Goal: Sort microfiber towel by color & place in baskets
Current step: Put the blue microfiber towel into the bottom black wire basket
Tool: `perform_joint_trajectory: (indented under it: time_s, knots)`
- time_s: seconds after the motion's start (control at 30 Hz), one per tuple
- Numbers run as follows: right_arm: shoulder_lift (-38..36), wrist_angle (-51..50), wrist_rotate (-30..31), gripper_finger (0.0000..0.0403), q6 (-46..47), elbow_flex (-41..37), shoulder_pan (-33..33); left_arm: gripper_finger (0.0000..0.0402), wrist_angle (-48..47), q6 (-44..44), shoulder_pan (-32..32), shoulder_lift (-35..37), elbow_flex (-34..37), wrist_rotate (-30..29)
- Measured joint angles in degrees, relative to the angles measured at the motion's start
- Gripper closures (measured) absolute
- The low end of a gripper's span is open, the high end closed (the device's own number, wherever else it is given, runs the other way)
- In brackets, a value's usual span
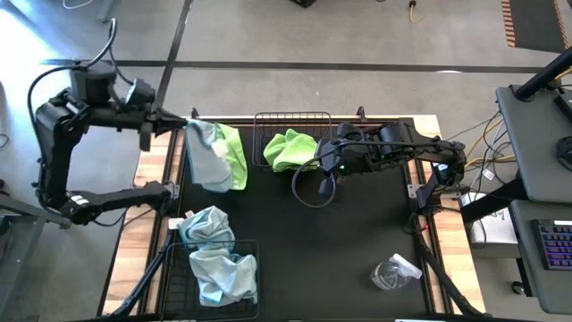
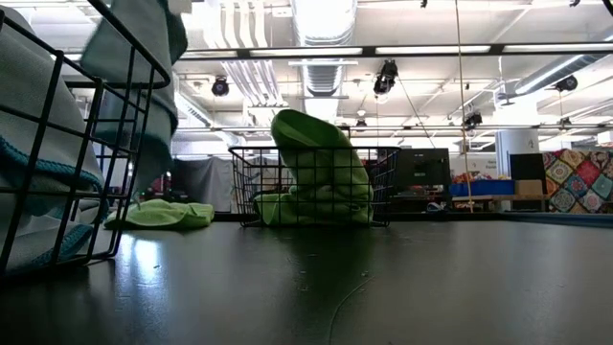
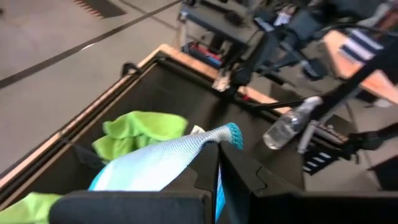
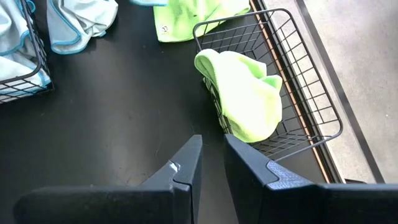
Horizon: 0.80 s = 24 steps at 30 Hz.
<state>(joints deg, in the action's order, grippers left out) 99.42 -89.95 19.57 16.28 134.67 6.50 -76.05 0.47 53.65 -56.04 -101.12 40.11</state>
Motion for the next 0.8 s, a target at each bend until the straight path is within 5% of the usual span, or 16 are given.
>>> perform_joint_trajectory:
  time_s: [0.43, 0.8]
  knots:
    - [0.00, -0.02, -0.04, 0.0344, 0.01, 0.00, -0.01, 0.0401, 0.25, -5.69, 0.00, 8.17, 0.00, 9.12]
    - [0.00, -0.04, -0.24, 0.0344, 0.04, 0.00, -0.01, 0.0401, 4.71, -16.53, 0.03, 16.33, 0.00, 10.55]
